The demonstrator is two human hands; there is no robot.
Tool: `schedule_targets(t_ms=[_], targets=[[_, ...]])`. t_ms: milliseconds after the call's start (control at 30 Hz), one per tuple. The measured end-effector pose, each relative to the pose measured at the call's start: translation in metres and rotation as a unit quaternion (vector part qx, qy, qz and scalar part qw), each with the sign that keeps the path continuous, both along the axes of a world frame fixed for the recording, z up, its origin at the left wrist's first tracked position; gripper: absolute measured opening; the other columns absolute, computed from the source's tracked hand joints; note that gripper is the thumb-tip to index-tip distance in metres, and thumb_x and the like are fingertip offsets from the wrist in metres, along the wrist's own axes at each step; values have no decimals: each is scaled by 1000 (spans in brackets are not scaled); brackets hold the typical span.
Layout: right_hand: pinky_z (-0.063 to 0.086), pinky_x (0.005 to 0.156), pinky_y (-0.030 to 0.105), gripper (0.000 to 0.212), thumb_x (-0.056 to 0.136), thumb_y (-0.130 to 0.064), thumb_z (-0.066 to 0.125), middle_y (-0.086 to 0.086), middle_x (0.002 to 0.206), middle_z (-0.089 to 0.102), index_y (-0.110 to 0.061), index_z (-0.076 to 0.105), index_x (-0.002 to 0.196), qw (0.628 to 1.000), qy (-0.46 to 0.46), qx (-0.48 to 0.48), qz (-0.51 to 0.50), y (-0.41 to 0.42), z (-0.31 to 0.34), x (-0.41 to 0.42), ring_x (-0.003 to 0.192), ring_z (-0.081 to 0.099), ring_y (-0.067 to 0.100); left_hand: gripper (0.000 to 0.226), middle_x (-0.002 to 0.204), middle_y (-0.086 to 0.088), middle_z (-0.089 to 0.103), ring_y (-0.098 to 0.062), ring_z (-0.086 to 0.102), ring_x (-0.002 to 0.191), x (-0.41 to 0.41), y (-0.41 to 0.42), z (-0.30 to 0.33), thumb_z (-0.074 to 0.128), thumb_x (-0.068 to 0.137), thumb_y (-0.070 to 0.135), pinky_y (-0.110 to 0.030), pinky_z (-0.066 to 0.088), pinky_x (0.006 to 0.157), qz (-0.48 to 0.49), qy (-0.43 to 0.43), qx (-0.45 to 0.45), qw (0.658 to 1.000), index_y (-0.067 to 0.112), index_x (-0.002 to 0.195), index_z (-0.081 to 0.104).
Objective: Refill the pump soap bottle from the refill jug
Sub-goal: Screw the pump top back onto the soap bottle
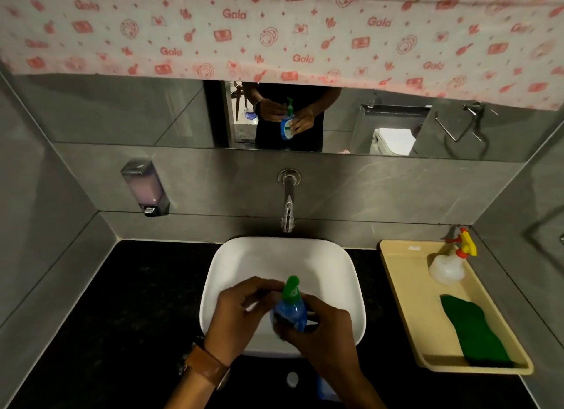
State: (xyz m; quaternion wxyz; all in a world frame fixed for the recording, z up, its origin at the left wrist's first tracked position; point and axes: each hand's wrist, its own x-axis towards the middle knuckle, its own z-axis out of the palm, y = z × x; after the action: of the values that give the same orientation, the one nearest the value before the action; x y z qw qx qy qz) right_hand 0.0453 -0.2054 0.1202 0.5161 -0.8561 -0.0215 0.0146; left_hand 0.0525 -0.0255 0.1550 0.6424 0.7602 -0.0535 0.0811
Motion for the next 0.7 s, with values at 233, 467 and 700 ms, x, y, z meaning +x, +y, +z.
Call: schedule_targets(t_ms=[233, 467, 700], targets=[[53, 82, 6, 59, 71, -46, 90, -41, 97, 60, -43, 66, 125, 997, 6, -46, 57, 6, 5, 0, 90, 67, -6, 46, 116, 15, 74, -4, 66, 113, -2, -7, 1, 84, 70, 34, -14, 51, 92, -76, 47, -12, 996, 39, 113, 71], [54, 83, 6, 59, 75, -48, 88, -26, 106, 70, -39, 65, 128, 998, 1, -46, 39, 11, 3, -1, 91, 68, -3, 50, 108, 3, 74, -16, 70, 106, 1, 1, -7, 89, 60, 27, -29, 58, 91, -3, 30, -41, 999, 22, 106, 70], [49, 85, 6, 61, 76, -50, 87, -21, 113, 72, -41, 63, 131, 996, 17, -73, 41, 14, 2, 0, 89, 65, -3, 37, 99, 11, 76, -8, 72, 97, -6, -2, -18, 86, 61, 33, -17, 56, 85, 38, 4, -16, 999, 25, 95, 74]])
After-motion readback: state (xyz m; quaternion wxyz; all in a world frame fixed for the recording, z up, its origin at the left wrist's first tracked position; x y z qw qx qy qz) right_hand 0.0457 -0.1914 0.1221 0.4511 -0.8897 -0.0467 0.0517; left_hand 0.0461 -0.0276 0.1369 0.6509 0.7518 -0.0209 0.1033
